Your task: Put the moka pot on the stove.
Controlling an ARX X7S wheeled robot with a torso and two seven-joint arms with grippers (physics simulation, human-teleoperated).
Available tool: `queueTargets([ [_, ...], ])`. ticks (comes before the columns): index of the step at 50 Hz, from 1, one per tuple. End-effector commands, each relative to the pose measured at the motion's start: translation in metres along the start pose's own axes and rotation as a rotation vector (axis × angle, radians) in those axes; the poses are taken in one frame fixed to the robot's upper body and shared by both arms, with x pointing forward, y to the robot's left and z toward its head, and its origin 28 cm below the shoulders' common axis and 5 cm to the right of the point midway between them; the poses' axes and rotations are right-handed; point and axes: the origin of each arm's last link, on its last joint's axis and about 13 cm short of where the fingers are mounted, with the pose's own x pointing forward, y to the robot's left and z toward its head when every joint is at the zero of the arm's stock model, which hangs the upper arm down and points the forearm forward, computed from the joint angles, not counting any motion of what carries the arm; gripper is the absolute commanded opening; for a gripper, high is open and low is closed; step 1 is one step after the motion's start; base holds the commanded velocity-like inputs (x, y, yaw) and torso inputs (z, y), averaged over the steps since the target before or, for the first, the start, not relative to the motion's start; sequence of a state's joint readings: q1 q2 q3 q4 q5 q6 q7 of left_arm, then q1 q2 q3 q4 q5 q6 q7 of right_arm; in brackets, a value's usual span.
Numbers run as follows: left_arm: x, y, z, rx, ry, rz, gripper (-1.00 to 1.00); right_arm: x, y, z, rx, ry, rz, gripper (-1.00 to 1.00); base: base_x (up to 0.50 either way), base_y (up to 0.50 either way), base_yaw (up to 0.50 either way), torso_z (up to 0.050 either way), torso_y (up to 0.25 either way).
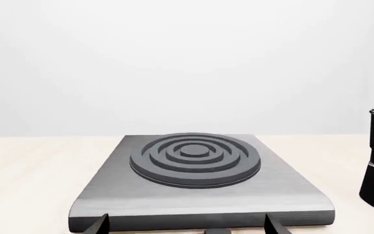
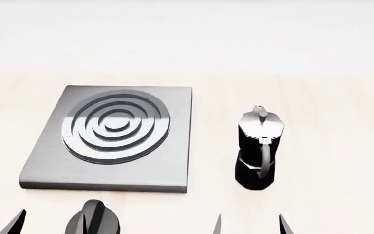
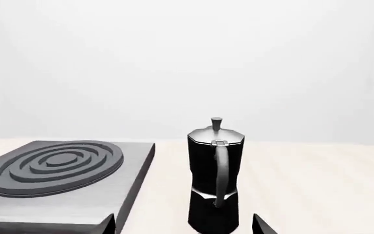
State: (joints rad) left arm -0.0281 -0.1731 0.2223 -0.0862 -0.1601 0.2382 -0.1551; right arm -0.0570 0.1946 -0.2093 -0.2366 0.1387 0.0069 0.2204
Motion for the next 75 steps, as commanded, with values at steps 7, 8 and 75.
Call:
queueTargets([
  [7,0.0,0.0,0.0,0.004,0.001,0.0,1.0,-0.003,0.001,0.004,-0.01,-0.012,0.006,1.0,0.0,0.2,0.0,0.0,0.0],
  [8,0.0,0.0,0.0,0.003,0.001,0.0,1.0,-0.003,0.001,0.004,-0.011,-0.011,0.005,1.0,0.0,0.2,0.0,0.0,0.0],
  [75,0.0,0.001,0.0,0.01,0.002,0.002,1.0,-0.012,-0.002,0.001,0.018,-0.014,-0.012,1.0,0.0,0.16,0.0,0.0,0.0],
])
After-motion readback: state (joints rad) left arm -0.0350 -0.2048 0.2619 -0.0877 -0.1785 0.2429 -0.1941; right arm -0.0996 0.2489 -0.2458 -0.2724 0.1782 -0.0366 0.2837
